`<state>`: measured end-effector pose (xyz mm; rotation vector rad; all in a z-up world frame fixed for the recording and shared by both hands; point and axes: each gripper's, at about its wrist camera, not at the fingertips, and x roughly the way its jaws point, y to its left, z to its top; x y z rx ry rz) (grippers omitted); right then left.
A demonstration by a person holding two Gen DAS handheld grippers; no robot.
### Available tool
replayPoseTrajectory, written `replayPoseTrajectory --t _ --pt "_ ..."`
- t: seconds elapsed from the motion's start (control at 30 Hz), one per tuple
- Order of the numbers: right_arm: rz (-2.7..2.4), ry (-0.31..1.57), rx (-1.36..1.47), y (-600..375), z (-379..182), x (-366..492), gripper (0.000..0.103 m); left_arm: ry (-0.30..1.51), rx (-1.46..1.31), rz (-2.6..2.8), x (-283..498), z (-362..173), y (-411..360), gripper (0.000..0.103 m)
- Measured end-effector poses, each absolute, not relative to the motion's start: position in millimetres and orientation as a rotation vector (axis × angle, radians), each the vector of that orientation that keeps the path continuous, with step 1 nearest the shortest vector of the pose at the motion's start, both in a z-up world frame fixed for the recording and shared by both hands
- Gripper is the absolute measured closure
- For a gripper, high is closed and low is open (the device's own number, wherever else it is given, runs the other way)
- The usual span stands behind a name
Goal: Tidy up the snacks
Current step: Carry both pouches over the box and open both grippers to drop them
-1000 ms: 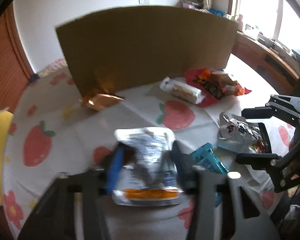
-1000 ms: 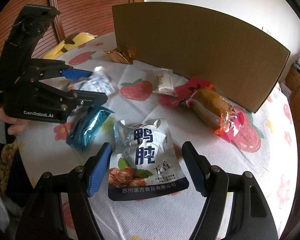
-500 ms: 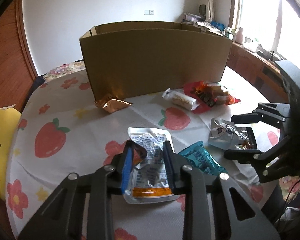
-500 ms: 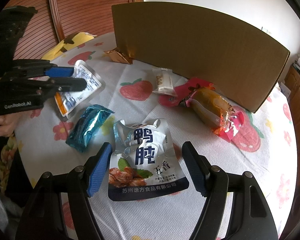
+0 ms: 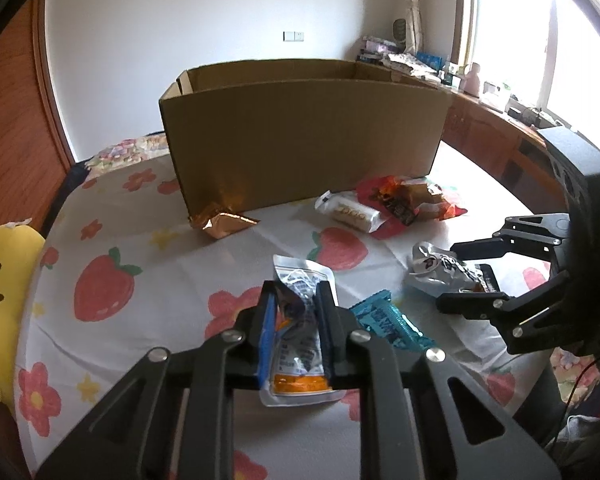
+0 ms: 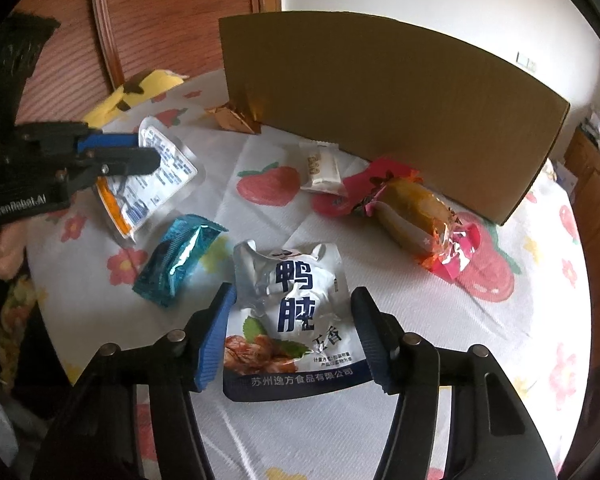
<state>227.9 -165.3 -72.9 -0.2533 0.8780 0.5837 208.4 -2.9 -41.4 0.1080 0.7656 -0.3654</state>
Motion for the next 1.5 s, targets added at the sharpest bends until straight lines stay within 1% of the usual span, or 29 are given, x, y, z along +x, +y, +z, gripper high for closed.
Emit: replayPoseTrajectory --t 0.33,0.7,1.17,1.5 --pt "0.577 0.846 -0.216 -173 -67 223 0.043 0.724 0.115 -0.359 199 -30 -5 0.087" --pt "0.573 0.786 -0.193 -183 -46 218 0.043 0.623 0.090 -0.363 198 3 -2 0.087" --pt "0.560 0.643 -0.226 -186 21 247 0.043 0.504 0.074 -0.378 246 59 -9 0.086" --pt "0.543 0.575 -0.239 -187 48 282 0.043 0.461 0.068 -0.366 289 75 -15 0.086"
